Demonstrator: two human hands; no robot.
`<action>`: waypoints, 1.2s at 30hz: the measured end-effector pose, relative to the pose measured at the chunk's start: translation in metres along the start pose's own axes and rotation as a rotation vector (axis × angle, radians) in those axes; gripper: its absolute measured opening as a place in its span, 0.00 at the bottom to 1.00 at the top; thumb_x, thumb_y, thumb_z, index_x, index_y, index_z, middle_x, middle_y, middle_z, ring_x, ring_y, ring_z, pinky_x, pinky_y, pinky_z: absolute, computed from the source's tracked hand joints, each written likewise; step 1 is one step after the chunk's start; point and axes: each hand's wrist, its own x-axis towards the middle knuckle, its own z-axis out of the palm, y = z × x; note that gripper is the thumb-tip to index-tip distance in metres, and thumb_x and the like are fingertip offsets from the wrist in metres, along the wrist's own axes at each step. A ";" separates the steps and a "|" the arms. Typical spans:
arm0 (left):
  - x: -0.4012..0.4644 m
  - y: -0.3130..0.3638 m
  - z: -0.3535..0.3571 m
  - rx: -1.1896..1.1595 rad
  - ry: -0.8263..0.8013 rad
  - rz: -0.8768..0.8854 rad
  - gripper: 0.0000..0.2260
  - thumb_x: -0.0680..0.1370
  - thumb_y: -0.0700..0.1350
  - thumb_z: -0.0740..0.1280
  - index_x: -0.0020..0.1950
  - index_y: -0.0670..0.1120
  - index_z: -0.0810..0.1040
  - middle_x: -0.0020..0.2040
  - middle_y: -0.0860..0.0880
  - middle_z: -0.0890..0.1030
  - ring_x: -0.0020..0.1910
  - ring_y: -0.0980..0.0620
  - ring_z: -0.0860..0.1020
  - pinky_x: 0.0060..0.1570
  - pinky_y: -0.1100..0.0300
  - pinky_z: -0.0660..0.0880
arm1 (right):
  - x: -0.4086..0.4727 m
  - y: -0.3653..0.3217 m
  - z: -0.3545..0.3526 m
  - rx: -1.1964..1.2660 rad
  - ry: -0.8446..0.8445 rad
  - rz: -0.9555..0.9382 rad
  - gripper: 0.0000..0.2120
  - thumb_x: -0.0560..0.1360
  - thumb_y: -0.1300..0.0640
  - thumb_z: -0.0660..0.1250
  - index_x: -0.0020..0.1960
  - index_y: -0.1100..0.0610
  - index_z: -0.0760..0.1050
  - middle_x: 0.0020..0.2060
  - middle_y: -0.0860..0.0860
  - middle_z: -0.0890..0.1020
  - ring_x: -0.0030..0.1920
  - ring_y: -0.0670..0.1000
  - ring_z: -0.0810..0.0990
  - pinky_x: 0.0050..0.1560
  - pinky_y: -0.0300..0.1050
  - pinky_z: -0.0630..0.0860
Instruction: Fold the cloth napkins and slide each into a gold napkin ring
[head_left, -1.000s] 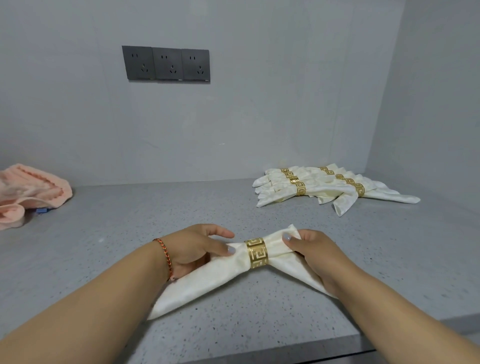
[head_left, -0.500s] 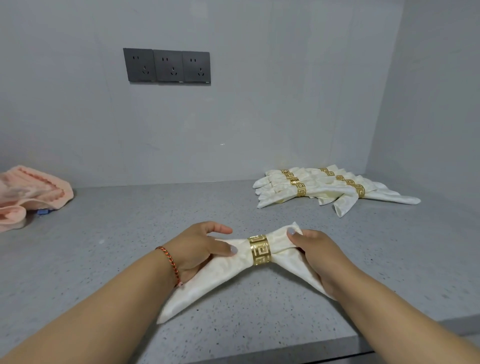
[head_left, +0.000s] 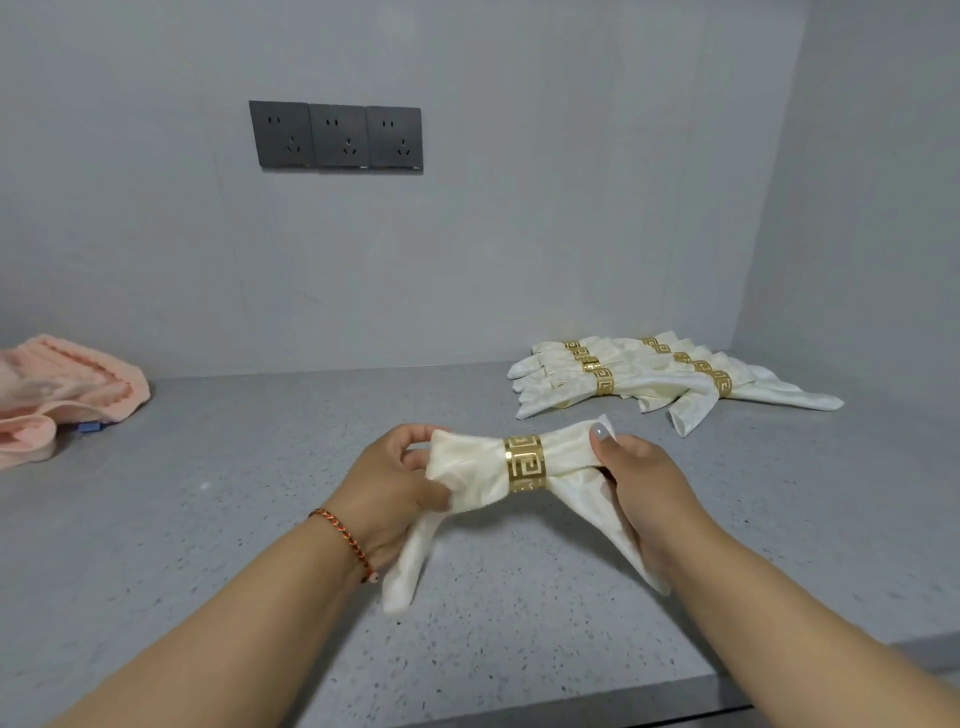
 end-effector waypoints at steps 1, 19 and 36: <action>0.001 -0.002 0.000 -0.021 0.037 0.015 0.30 0.59 0.22 0.67 0.59 0.40 0.75 0.51 0.37 0.82 0.42 0.43 0.81 0.44 0.51 0.78 | 0.000 0.000 0.000 -0.015 0.006 -0.009 0.16 0.81 0.48 0.58 0.48 0.55 0.80 0.41 0.51 0.84 0.40 0.49 0.81 0.40 0.42 0.71; 0.037 0.014 0.056 0.065 0.070 -0.020 0.19 0.75 0.35 0.70 0.60 0.50 0.69 0.49 0.48 0.82 0.38 0.48 0.80 0.39 0.56 0.77 | 0.054 0.005 -0.050 0.056 0.129 0.091 0.09 0.79 0.56 0.62 0.50 0.60 0.78 0.45 0.58 0.83 0.45 0.56 0.80 0.46 0.48 0.73; 0.208 -0.008 0.145 0.313 0.270 -0.056 0.11 0.71 0.41 0.72 0.46 0.49 0.71 0.52 0.47 0.77 0.54 0.45 0.78 0.56 0.56 0.74 | 0.225 0.012 -0.101 -0.629 0.419 -0.020 0.08 0.76 0.51 0.67 0.44 0.55 0.73 0.45 0.52 0.80 0.51 0.55 0.78 0.45 0.43 0.67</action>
